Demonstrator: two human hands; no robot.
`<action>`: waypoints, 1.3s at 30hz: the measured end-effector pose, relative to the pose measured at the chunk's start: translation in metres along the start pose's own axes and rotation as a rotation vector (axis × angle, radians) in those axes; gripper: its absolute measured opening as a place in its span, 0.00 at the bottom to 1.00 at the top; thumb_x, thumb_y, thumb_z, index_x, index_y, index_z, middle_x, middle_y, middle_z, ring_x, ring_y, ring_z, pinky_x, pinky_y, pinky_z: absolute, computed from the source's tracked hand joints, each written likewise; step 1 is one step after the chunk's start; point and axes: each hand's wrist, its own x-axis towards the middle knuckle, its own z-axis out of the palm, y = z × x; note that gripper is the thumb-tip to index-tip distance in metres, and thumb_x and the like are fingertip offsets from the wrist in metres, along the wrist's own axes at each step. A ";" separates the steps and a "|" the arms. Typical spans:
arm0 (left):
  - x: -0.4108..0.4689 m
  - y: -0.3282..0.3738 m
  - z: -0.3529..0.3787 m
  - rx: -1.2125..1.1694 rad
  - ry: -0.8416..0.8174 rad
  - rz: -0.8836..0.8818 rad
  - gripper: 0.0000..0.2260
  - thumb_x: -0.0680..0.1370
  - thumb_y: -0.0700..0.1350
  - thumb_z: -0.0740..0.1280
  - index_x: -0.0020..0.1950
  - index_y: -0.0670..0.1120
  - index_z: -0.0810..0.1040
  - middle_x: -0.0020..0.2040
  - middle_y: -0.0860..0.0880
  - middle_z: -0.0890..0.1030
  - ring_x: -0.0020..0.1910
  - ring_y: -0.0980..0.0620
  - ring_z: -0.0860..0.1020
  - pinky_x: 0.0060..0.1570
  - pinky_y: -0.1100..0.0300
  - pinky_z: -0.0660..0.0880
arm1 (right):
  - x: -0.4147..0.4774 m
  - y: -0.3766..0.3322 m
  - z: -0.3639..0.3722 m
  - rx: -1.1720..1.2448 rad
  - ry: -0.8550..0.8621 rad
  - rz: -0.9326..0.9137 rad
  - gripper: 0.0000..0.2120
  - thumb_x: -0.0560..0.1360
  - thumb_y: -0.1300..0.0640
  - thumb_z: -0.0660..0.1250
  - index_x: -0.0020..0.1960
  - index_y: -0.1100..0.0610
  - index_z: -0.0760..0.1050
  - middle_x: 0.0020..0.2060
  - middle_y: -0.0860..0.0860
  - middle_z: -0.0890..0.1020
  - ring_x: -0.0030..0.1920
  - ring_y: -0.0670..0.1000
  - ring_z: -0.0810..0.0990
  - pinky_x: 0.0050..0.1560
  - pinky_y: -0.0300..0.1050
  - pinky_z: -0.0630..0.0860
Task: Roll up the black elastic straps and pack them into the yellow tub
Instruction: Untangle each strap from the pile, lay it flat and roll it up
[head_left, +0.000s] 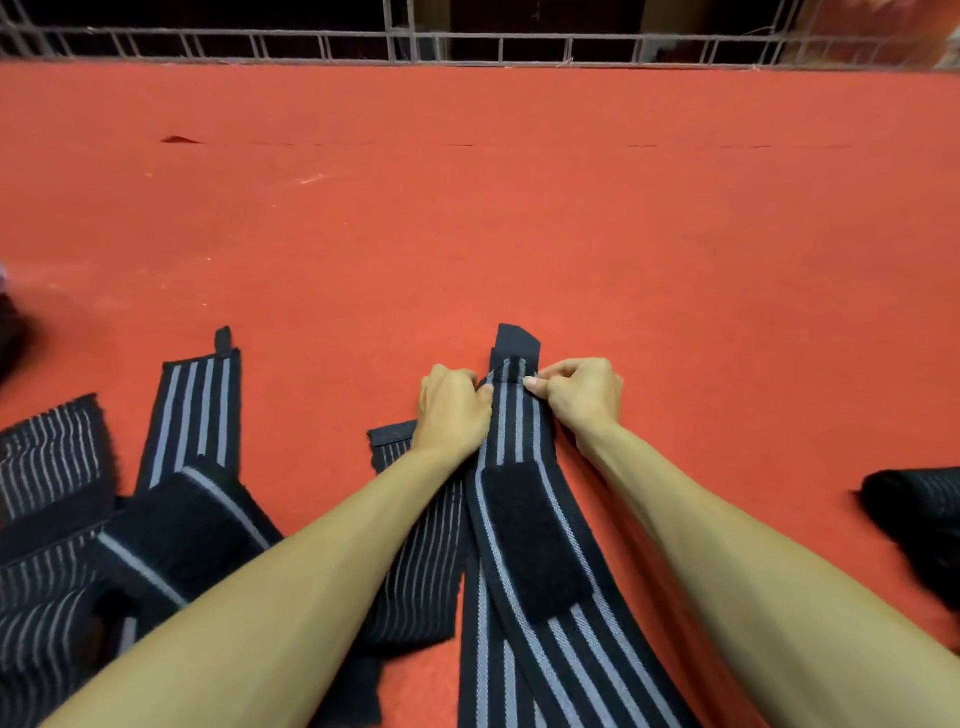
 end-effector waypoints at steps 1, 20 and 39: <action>0.002 -0.001 0.005 0.013 0.014 0.007 0.13 0.80 0.46 0.62 0.55 0.40 0.82 0.56 0.38 0.79 0.60 0.39 0.73 0.60 0.47 0.71 | 0.002 0.000 -0.001 0.004 -0.010 0.001 0.07 0.68 0.57 0.78 0.34 0.52 0.81 0.43 0.50 0.84 0.48 0.48 0.79 0.44 0.38 0.69; -0.017 0.031 -0.030 -0.226 0.018 0.014 0.08 0.77 0.37 0.68 0.55 0.46 0.79 0.49 0.50 0.80 0.54 0.50 0.78 0.56 0.57 0.73 | 0.002 -0.002 -0.022 0.073 -0.217 -0.053 0.07 0.67 0.60 0.78 0.43 0.54 0.82 0.39 0.52 0.84 0.38 0.49 0.82 0.38 0.41 0.75; -0.195 0.160 -0.179 -0.434 -0.080 0.401 0.09 0.84 0.43 0.57 0.58 0.43 0.74 0.50 0.49 0.80 0.47 0.56 0.77 0.48 0.67 0.73 | -0.194 -0.147 -0.203 0.397 -0.445 -0.464 0.04 0.72 0.67 0.72 0.43 0.61 0.77 0.38 0.54 0.80 0.38 0.50 0.79 0.35 0.40 0.76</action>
